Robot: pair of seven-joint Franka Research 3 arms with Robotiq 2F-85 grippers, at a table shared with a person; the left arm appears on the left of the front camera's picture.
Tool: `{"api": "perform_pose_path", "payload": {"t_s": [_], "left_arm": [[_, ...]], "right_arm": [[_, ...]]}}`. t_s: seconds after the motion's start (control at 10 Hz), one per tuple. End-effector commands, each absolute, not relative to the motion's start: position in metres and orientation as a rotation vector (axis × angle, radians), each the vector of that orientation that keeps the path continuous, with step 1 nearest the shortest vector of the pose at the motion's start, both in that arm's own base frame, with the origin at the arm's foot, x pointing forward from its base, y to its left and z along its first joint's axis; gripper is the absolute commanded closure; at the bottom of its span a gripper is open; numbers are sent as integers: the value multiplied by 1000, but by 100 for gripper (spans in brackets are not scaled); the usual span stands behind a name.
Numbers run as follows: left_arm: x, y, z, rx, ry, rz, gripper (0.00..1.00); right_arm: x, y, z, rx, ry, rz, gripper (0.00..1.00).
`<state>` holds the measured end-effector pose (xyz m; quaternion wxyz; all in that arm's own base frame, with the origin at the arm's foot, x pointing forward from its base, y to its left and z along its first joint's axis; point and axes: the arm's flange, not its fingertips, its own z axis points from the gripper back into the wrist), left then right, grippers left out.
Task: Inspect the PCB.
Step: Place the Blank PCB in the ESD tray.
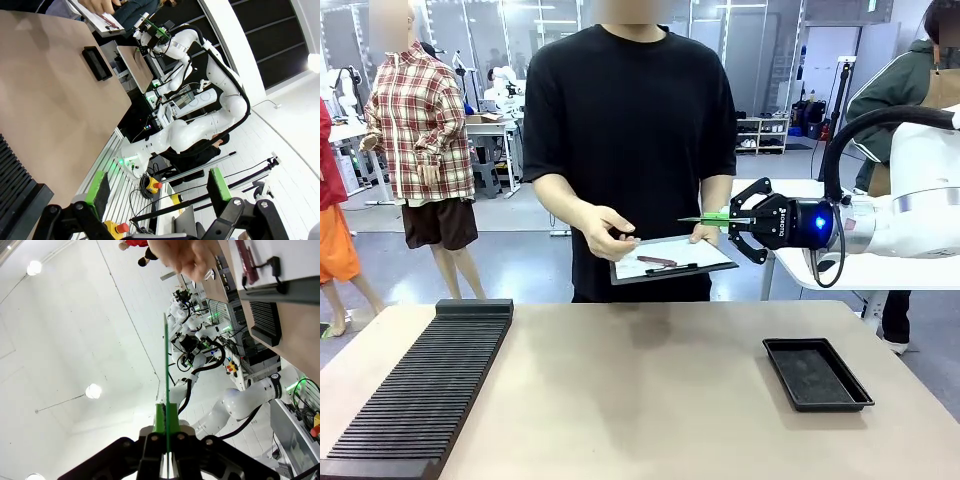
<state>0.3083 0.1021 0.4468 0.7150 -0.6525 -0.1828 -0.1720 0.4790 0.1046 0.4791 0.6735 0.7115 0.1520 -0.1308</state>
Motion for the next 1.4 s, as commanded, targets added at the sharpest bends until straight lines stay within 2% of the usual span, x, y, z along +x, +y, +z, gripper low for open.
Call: {"api": "perform_pose_path", "payload": {"t_s": [0.0,0.2,0.4,0.6,0.7,1.0,1.3], "left_arm": [[310,103,452,-1457,-390,-381,0],[310,103,452,-1457,-390,-381,0],[310,103,452,-1457,-390,-381,0],[310,103,452,-1457,-390,-381,0],[310,103,452,-1457,-390,-381,0],[310,103,452,-1457,-390,-381,0],[310,103,452,-1457,-390,-381,0]], "right_arm": [[479,105,479,1601,342,-294,97],[460,80,483,1482,218,-243,97],[444,41,480,1265,130,-267,97],[433,14,484,1120,-53,-238,97],[429,5,480,992,-117,-237,97],[438,-7,459,632,-205,-118,97],[452,-8,442,504,-164,-37,97]]}}
